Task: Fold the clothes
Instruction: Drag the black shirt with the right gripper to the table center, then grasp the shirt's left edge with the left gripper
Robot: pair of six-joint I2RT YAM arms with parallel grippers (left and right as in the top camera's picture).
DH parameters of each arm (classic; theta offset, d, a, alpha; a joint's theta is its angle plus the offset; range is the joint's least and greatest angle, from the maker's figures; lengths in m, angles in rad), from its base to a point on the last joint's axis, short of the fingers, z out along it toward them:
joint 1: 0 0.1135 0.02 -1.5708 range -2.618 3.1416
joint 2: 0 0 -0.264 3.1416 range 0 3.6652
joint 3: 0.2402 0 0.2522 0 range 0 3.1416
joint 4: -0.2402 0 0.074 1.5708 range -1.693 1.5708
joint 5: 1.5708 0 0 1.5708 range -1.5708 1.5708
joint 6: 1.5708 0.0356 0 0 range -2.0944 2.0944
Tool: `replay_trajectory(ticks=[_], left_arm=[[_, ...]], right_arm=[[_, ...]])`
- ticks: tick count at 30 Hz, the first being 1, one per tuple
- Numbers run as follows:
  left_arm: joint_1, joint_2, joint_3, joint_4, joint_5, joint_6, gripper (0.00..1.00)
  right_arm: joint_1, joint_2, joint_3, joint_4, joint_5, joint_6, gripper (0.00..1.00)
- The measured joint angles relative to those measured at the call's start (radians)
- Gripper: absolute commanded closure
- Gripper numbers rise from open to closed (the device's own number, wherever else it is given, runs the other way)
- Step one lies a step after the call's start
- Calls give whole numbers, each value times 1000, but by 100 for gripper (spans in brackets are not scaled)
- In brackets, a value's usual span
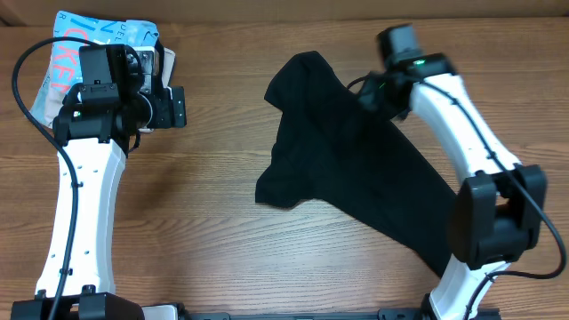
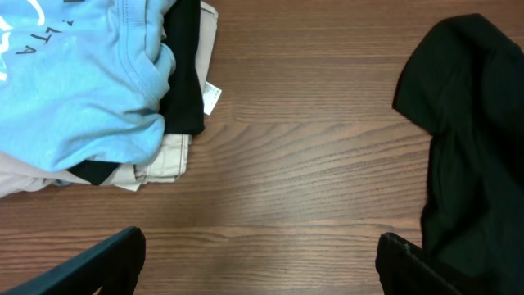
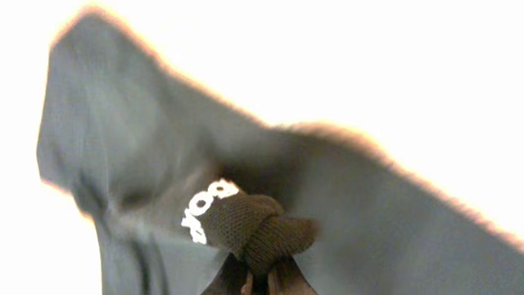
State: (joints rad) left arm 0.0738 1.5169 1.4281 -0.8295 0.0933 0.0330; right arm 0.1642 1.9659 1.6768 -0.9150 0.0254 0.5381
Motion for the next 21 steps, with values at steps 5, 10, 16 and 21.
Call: replay_trajectory(ticks=[5,10,16,21], left_arm=[[-3,0,0,-1,24,0,10],[-39,0,0,-1,42,8,7],[-82,0,0,-6,57,42,0],[-92,0,0,-82,123,79,0]], right_arm=[[-127,0,0,270,138,-27,63],[-227,0,4,406,161,-41,32],[-262,-3,34,256,87,-61,0],[-260,-75,48,2,-22,-90,0]])
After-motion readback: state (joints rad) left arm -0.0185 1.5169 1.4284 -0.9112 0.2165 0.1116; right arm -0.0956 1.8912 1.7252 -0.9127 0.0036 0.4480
